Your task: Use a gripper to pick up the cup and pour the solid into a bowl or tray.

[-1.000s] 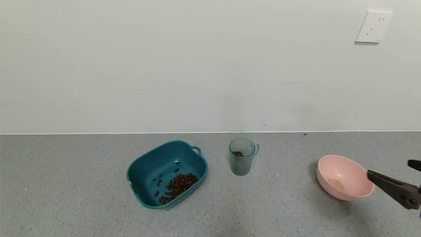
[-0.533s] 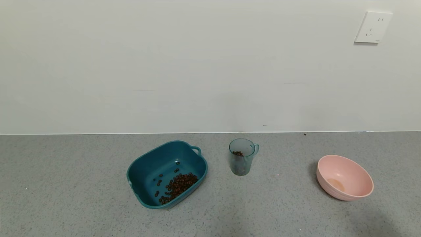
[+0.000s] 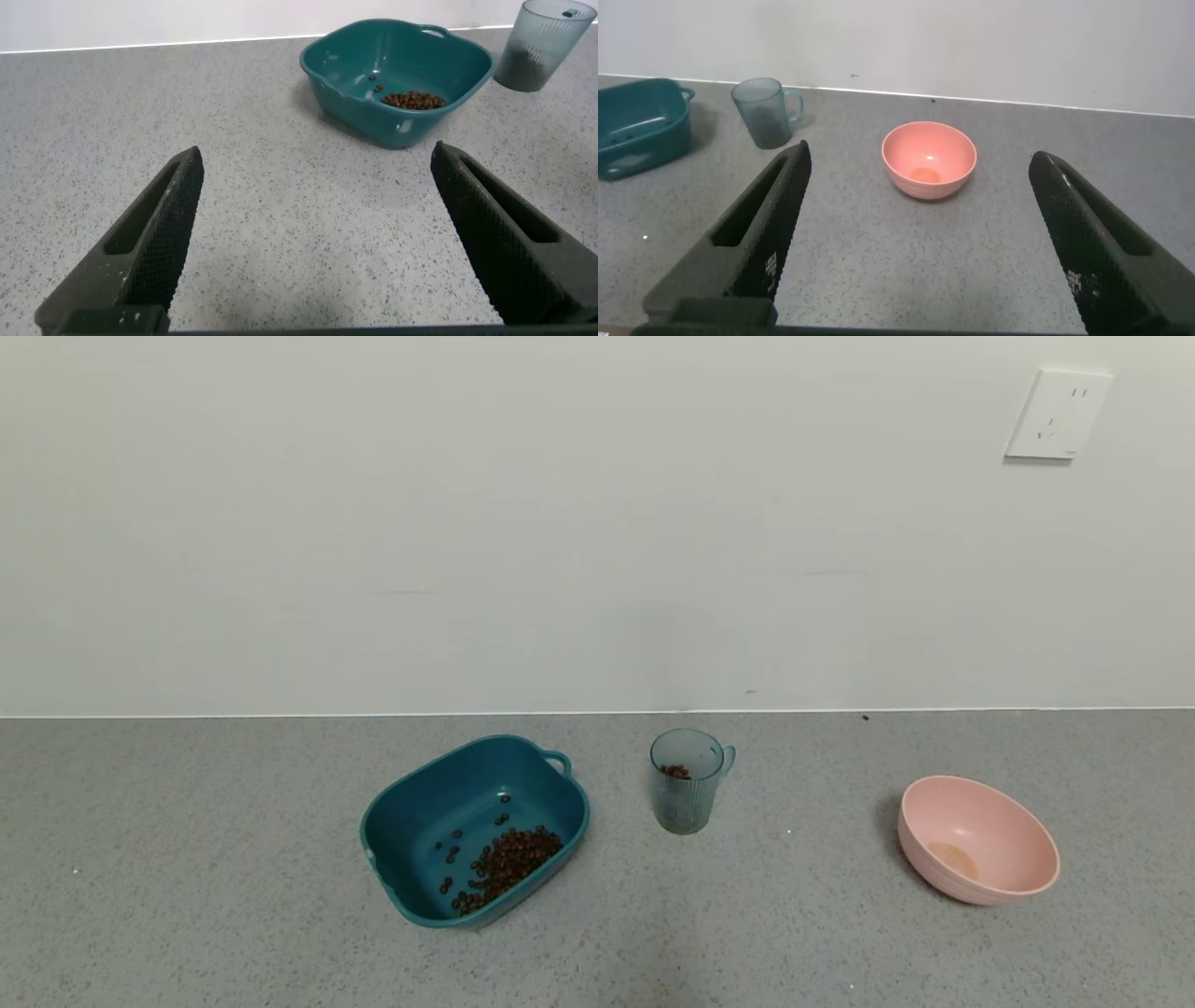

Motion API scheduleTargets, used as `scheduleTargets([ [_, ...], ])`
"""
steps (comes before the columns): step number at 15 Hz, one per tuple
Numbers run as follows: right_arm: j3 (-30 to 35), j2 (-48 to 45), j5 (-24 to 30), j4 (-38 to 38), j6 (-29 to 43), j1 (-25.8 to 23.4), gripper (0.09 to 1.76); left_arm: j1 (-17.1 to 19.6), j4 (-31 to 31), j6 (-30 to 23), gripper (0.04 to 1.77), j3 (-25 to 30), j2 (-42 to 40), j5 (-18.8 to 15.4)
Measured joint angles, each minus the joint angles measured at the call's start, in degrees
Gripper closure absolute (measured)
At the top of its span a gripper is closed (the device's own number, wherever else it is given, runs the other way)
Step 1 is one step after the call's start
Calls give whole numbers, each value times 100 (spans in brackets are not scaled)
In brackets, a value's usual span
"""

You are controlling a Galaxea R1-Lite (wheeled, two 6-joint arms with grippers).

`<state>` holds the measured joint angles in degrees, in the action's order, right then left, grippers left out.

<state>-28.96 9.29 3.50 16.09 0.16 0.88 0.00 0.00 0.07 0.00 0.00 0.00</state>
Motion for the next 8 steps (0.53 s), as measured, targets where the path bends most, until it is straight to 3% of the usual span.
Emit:
scheduleTargets([
  [8,1124,-797,-72,-650,-180,-44,15,0,0,2,6,0,0,0],
])
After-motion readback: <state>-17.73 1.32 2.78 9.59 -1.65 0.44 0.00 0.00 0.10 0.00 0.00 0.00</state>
